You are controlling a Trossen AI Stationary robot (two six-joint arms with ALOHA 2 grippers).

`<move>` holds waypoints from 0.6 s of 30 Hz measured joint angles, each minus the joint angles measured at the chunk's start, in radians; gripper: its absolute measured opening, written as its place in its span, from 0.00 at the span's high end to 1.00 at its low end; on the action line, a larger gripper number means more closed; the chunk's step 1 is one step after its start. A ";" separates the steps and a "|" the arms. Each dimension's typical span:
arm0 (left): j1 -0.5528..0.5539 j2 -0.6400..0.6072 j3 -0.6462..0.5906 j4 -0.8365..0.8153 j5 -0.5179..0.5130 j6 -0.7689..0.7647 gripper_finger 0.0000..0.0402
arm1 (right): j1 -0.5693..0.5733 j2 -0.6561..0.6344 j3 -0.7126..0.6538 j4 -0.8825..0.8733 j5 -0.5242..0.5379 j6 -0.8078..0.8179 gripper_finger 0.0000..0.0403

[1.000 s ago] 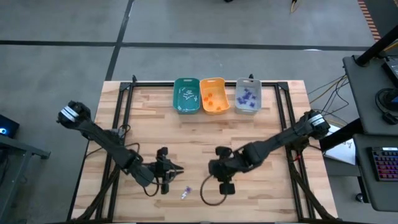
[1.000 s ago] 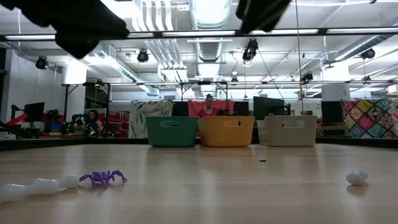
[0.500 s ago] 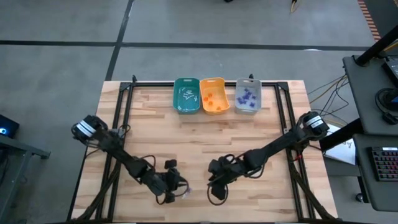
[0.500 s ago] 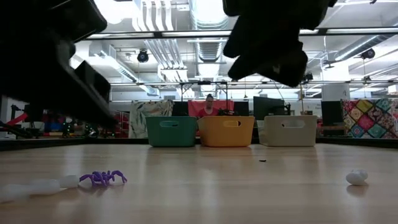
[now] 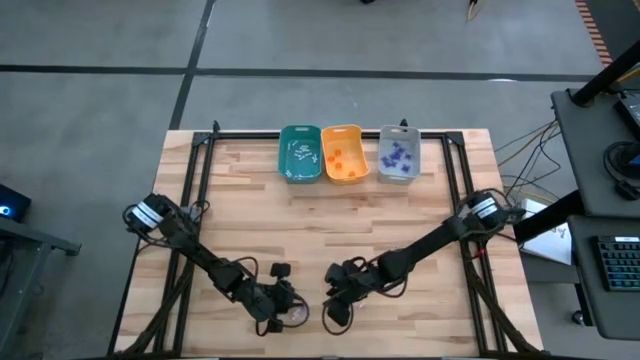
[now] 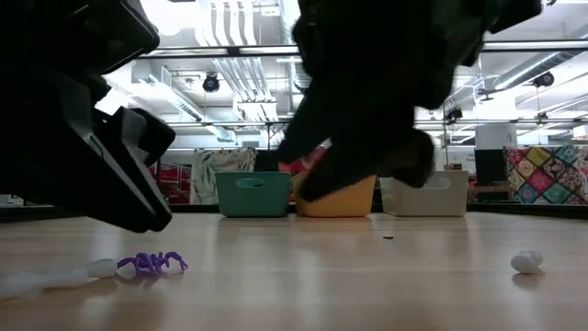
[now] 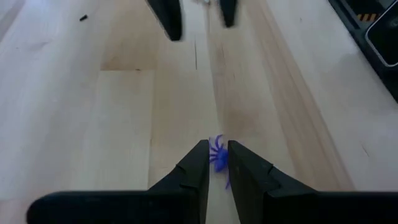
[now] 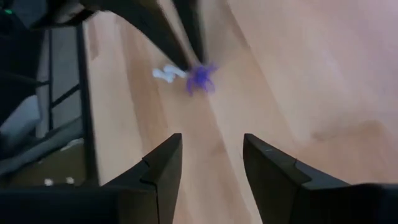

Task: Sort Halloween decoration
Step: Put the purple spider toy into the gray bin

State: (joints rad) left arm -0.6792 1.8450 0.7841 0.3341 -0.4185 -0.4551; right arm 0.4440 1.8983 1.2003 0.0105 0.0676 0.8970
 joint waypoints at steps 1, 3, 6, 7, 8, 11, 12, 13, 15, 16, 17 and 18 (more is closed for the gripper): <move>0.000 0.000 0.000 -0.004 0.000 -0.003 0.90 | -0.001 0.013 0.014 0.008 -0.001 -0.007 0.60; 0.000 0.000 -0.001 -0.007 0.001 -0.006 0.90 | -0.004 0.037 0.032 0.003 -0.001 -0.016 0.60; 0.000 0.001 -0.004 -0.009 0.001 -0.008 0.90 | -0.009 0.071 0.060 0.002 -0.001 -0.019 0.60; 0.000 0.003 -0.006 -0.005 0.001 -0.014 0.90 | -0.011 0.078 0.067 -0.002 -0.001 -0.019 0.60; 0.000 0.006 -0.008 -0.005 0.001 -0.021 0.90 | -0.013 0.086 0.077 0.001 -0.001 -0.022 0.60; 0.000 0.023 -0.009 -0.006 0.001 -0.041 0.90 | -0.015 0.105 0.094 0.003 -0.001 -0.026 0.60; 0.000 0.029 -0.009 -0.002 0.001 -0.044 0.90 | -0.017 0.113 0.101 0.002 -0.001 -0.025 0.60; 0.000 0.035 -0.009 0.003 0.000 -0.049 0.90 | -0.017 0.116 0.104 0.003 -0.002 -0.026 0.60; 0.000 0.047 -0.009 0.011 -0.002 -0.058 0.90 | -0.018 0.116 0.104 -0.001 -0.003 -0.025 0.60; 0.000 0.052 -0.009 0.015 -0.004 -0.062 0.90 | -0.019 0.116 0.105 0.003 -0.001 -0.025 0.60; 0.000 0.057 -0.008 0.017 -0.009 -0.069 0.90 | -0.019 0.116 0.106 0.003 0.001 -0.025 0.60; 0.000 0.061 -0.008 0.017 -0.018 -0.076 0.90 | -0.019 0.116 0.106 0.003 0.002 -0.025 0.60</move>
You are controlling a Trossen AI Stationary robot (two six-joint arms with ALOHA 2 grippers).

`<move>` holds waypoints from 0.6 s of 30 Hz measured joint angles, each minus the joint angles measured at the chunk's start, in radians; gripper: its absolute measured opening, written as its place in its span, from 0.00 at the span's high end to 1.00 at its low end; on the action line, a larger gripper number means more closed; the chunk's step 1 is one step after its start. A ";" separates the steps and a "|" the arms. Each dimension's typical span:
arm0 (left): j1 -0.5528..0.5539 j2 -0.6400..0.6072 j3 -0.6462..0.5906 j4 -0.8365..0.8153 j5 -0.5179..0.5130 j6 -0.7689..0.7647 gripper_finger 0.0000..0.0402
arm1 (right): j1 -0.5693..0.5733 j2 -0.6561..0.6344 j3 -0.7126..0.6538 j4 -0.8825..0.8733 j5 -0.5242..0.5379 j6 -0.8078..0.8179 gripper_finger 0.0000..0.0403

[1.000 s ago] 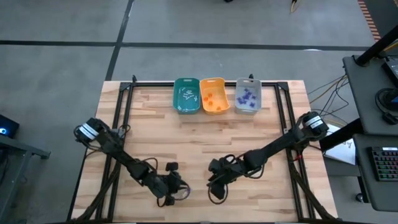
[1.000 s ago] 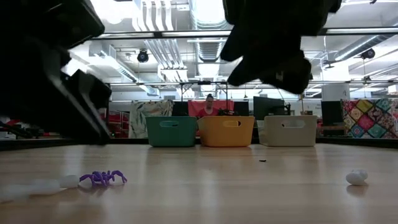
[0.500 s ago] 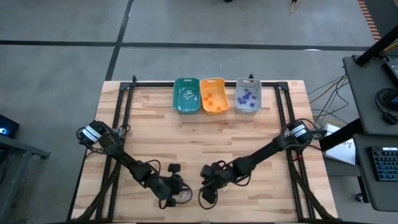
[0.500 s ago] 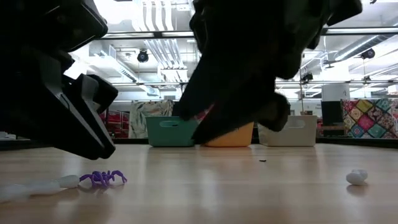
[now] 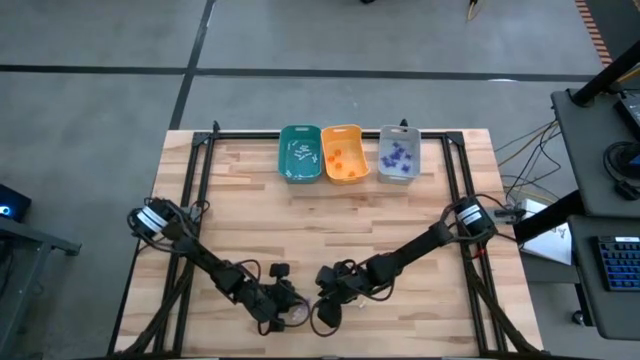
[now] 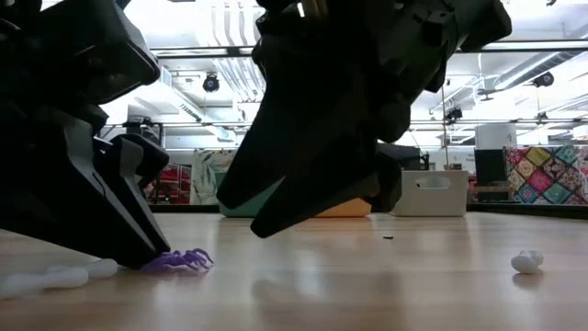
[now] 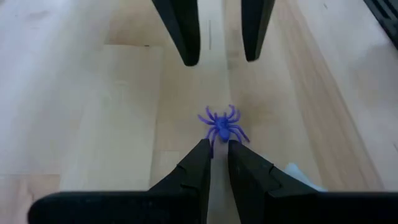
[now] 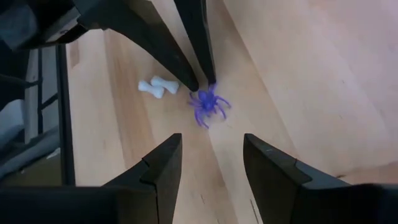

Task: Sort Halloween decoration
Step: Put the purple spider toy into the gray bin

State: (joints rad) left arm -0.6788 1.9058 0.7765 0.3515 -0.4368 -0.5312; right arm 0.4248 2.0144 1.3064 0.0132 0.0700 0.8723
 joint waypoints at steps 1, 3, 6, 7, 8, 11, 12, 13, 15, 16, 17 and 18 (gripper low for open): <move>0.000 0.003 0.000 0.001 -0.012 -0.007 0.90 | 0.000 0.000 0.000 0.000 0.000 0.001 0.60; 0.000 0.008 0.001 0.006 -0.028 -0.013 0.90 | -0.001 0.000 0.000 -0.002 0.003 0.004 0.60; 0.000 0.009 0.001 0.007 -0.042 -0.013 0.90 | -0.005 0.000 0.000 -0.002 0.019 0.005 0.60; 0.000 0.009 0.001 0.007 -0.044 -0.013 0.90 | -0.006 0.000 0.000 -0.004 0.029 0.006 0.60; 0.000 0.009 0.001 0.008 -0.046 -0.013 0.90 | -0.007 0.000 0.000 -0.005 0.038 0.005 0.60; 0.001 0.010 0.000 0.007 -0.052 -0.018 0.90 | -0.009 0.000 0.000 0.002 0.070 -0.098 0.60; 0.001 0.010 0.000 0.007 -0.055 -0.018 0.90 | -0.009 0.000 0.000 0.003 0.086 -0.174 0.60; 0.001 0.010 0.000 0.006 -0.062 -0.019 0.90 | -0.006 0.000 0.000 0.003 0.099 -0.259 0.60; 0.001 0.011 -0.001 0.005 -0.079 -0.021 0.90 | 0.003 0.000 0.000 0.005 0.127 -0.377 0.60; 0.001 0.011 -0.001 0.004 -0.085 -0.021 0.90 | 0.008 0.000 0.000 0.007 0.139 -0.419 0.60; 0.001 0.011 -0.001 0.004 -0.090 -0.021 0.90 | 0.010 0.002 0.000 0.008 0.149 -0.448 0.60; 0.001 0.011 -0.001 0.003 -0.094 -0.022 0.90 | 0.013 0.004 0.000 0.010 0.155 -0.470 0.60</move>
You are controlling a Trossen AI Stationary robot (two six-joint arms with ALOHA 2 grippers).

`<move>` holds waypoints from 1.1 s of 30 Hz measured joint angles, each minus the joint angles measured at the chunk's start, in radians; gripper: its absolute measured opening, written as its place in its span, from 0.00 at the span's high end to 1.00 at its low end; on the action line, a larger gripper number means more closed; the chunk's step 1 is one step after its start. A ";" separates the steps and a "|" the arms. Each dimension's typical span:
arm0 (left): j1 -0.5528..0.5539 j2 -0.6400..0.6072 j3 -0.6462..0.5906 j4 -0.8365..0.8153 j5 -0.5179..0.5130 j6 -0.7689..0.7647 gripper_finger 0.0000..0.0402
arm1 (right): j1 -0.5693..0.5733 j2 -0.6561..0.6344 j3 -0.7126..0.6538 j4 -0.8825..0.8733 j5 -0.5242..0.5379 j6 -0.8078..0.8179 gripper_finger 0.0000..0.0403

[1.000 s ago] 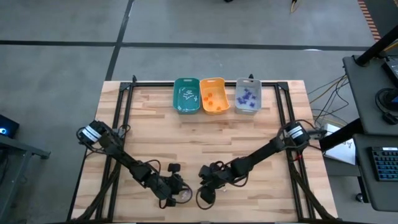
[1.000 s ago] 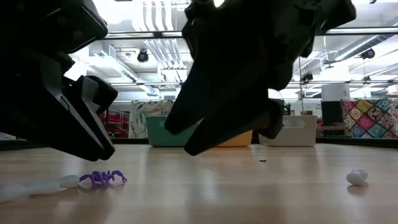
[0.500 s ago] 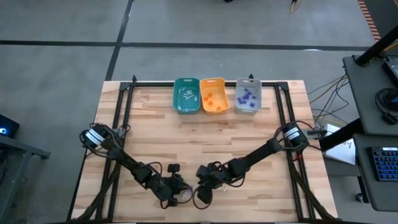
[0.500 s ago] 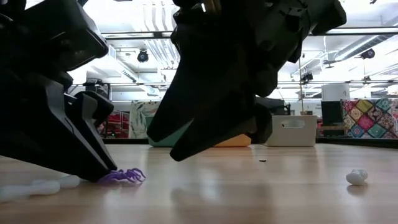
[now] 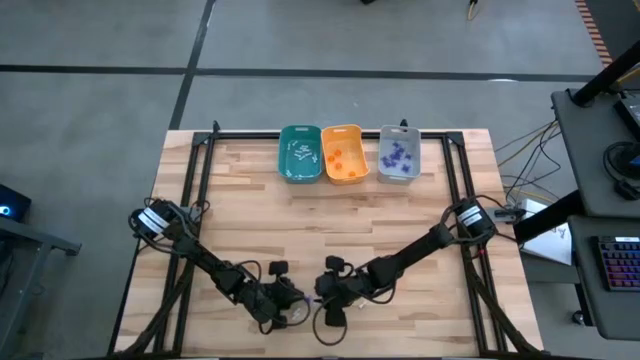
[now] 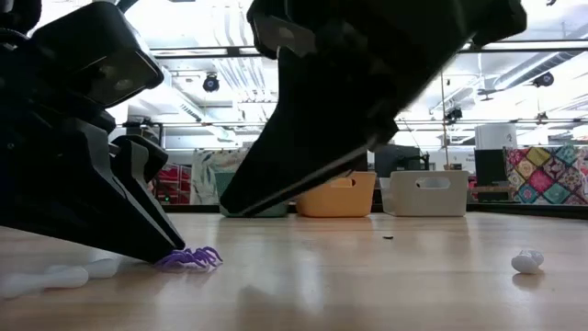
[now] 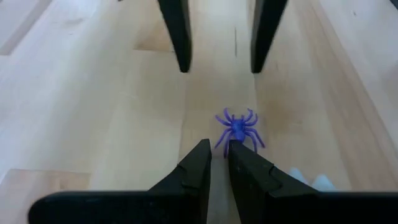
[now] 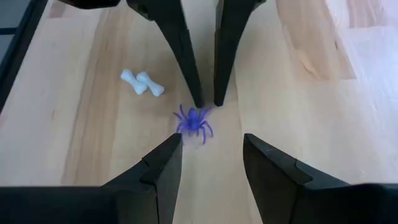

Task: Sort Halloween decoration
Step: Put the purple spider toy into the gray bin

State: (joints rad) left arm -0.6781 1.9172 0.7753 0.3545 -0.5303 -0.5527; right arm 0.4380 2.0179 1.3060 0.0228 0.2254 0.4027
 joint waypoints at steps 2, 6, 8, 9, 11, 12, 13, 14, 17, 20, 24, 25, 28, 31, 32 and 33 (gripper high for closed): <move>0.000 0.000 0.000 0.000 -0.004 -0.003 0.90 | 0.001 0.012 0.000 0.018 0.003 -0.014 0.60; 0.001 0.000 -0.001 0.000 -0.006 -0.007 0.90 | 0.006 0.061 0.000 0.074 0.011 -0.021 0.60; 0.001 0.000 -0.001 0.000 -0.007 -0.007 0.90 | 0.010 0.083 -0.002 0.101 0.020 -0.021 0.60; 0.001 0.000 -0.001 0.001 -0.007 -0.007 0.90 | 0.011 0.091 -0.001 0.116 0.016 -0.021 0.60; 0.001 0.000 -0.001 0.001 -0.007 -0.010 0.90 | 0.012 0.107 0.000 0.146 0.012 -0.022 0.60; 0.001 0.000 -0.001 0.001 -0.007 -0.011 0.90 | 0.014 0.109 0.000 0.152 0.011 -0.022 0.60; 0.001 0.000 -0.001 0.002 -0.008 -0.011 0.90 | 0.014 0.114 0.000 0.163 0.012 -0.021 0.60; 0.001 0.000 -0.002 0.002 -0.007 -0.011 0.90 | 0.014 0.118 0.000 0.172 0.014 -0.020 0.60; 0.002 0.000 -0.002 0.002 -0.007 -0.011 0.90 | 0.014 0.120 0.000 0.178 0.013 -0.011 0.60; 0.002 0.000 -0.002 0.003 -0.010 -0.014 0.90 | 0.014 0.120 0.000 0.182 0.015 -0.010 0.60; 0.002 0.000 -0.002 0.003 -0.011 -0.016 0.90 | 0.014 0.123 0.000 0.191 0.015 -0.011 0.60; 0.002 0.000 -0.002 0.003 -0.011 -0.016 0.90 | 0.014 0.123 0.000 0.191 0.015 -0.011 0.60; 0.002 0.000 -0.002 0.004 -0.011 -0.016 0.90 | 0.014 0.125 0.000 0.191 0.015 -0.011 0.61; 0.002 0.000 -0.002 0.004 -0.011 -0.021 0.90 | 0.014 0.125 0.000 0.190 0.014 -0.012 0.66; 0.002 0.000 -0.002 0.004 -0.012 -0.023 0.90 | 0.013 0.125 0.000 0.190 0.013 -0.013 0.68; 0.002 0.000 -0.002 0.004 -0.012 -0.025 0.90 | 0.013 0.125 0.000 0.190 0.011 -0.014 0.71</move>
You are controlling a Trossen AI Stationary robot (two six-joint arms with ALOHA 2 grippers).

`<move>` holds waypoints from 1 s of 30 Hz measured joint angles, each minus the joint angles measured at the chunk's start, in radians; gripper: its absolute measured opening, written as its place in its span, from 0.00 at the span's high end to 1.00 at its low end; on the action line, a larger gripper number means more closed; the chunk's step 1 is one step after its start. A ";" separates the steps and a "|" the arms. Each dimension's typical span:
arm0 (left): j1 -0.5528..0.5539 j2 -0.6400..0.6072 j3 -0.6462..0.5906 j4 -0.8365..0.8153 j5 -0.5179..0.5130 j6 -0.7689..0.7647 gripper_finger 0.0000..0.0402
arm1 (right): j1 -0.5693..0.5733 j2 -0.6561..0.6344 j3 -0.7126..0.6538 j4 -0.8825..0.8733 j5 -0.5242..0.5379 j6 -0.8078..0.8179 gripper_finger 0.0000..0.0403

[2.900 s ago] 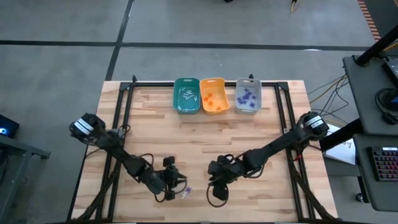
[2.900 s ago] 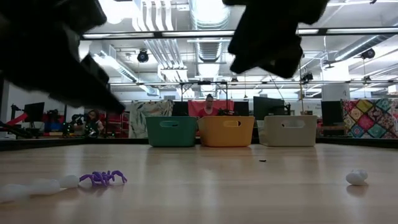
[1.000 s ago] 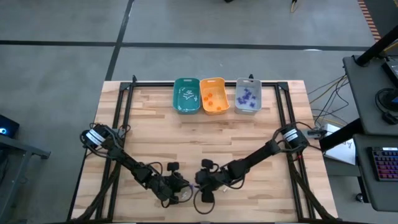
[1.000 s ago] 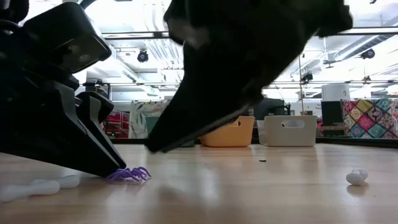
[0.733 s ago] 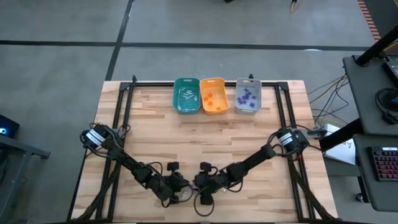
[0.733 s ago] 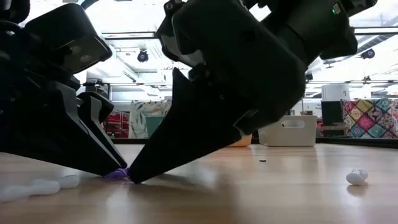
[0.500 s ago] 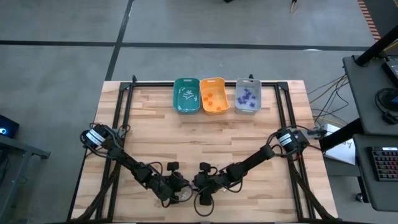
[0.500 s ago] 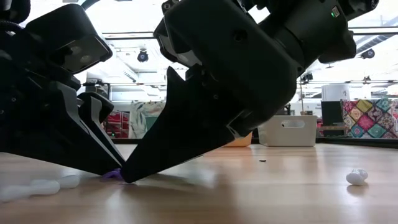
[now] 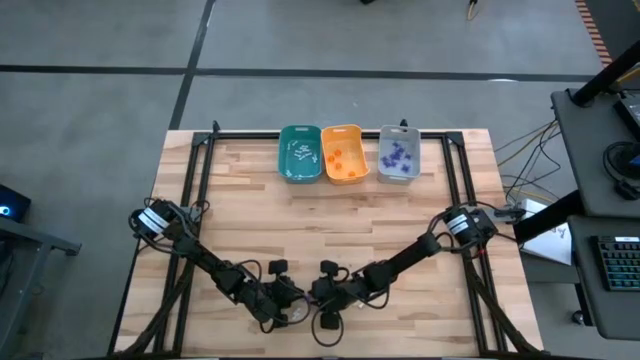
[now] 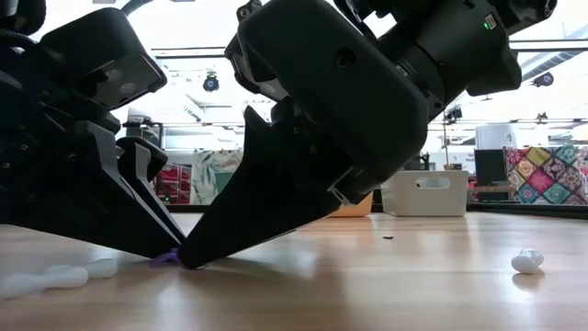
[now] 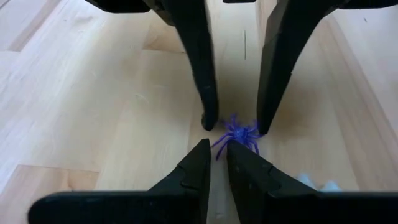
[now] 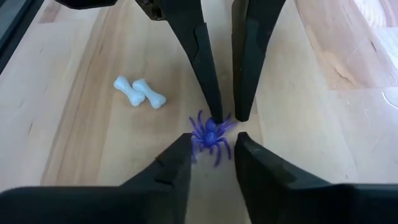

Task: Sort Halloween decoration
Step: Put the purple spider toy into the gray bin

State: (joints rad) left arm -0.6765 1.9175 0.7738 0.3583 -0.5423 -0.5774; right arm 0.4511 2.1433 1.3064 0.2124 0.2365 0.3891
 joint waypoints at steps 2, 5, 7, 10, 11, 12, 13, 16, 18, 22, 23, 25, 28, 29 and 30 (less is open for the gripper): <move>0.000 0.000 0.000 0.000 0.000 -0.001 0.90 | 0.000 0.000 0.000 0.001 -0.004 -0.006 0.77; 0.000 0.000 0.000 0.000 0.000 -0.001 0.90 | 0.000 0.000 0.000 0.002 -0.012 -0.016 0.86; 0.000 0.000 0.000 0.000 0.000 -0.001 0.90 | 0.000 0.000 0.000 0.005 -0.027 -0.031 0.91; 0.000 0.000 0.000 0.000 0.000 -0.001 0.90 | 0.000 0.000 0.000 0.008 -0.035 -0.042 0.96; 0.000 -0.002 0.000 0.000 0.000 0.000 0.90 | 0.000 0.000 0.000 0.008 -0.035 -0.045 0.97; 0.000 -0.003 0.000 -0.001 0.001 0.001 0.90 | 0.000 0.000 0.000 0.008 -0.037 -0.046 0.97; 0.000 -0.006 0.000 -0.002 0.001 0.006 0.90 | 0.000 -0.002 0.000 0.007 -0.038 -0.046 0.98; -0.001 -0.021 -0.002 -0.011 0.006 0.019 0.90 | 0.000 -0.006 0.000 0.005 -0.038 -0.047 0.98; -0.002 -0.036 -0.002 -0.011 0.006 0.035 0.90 | 0.000 -0.011 -0.001 -0.001 -0.037 -0.048 0.98; -0.003 -0.076 -0.002 -0.045 0.006 0.049 0.90 | -0.001 -0.022 -0.002 -0.012 -0.032 -0.052 0.98; -0.003 -0.090 -0.002 -0.061 0.005 0.049 0.90 | -0.002 -0.026 -0.002 -0.016 -0.032 -0.053 0.98; -0.003 -0.117 -0.002 -0.087 0.005 0.049 0.90 | -0.006 -0.034 -0.003 -0.033 -0.031 -0.053 0.98; -0.004 -0.159 -0.002 -0.142 0.004 0.049 0.90 | -0.013 -0.049 -0.003 -0.076 -0.027 -0.053 0.98; -0.004 -0.175 -0.002 -0.157 0.002 0.049 0.90 | -0.015 -0.056 -0.003 -0.097 -0.019 -0.053 0.98; -0.004 -0.191 -0.002 -0.167 0.000 0.049 0.90 | -0.017 -0.061 -0.003 -0.115 -0.004 -0.054 0.98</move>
State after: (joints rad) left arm -0.6807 1.7267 0.7719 0.1908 -0.5419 -0.5285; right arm 0.4341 2.0828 1.3037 0.0970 0.2328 0.3355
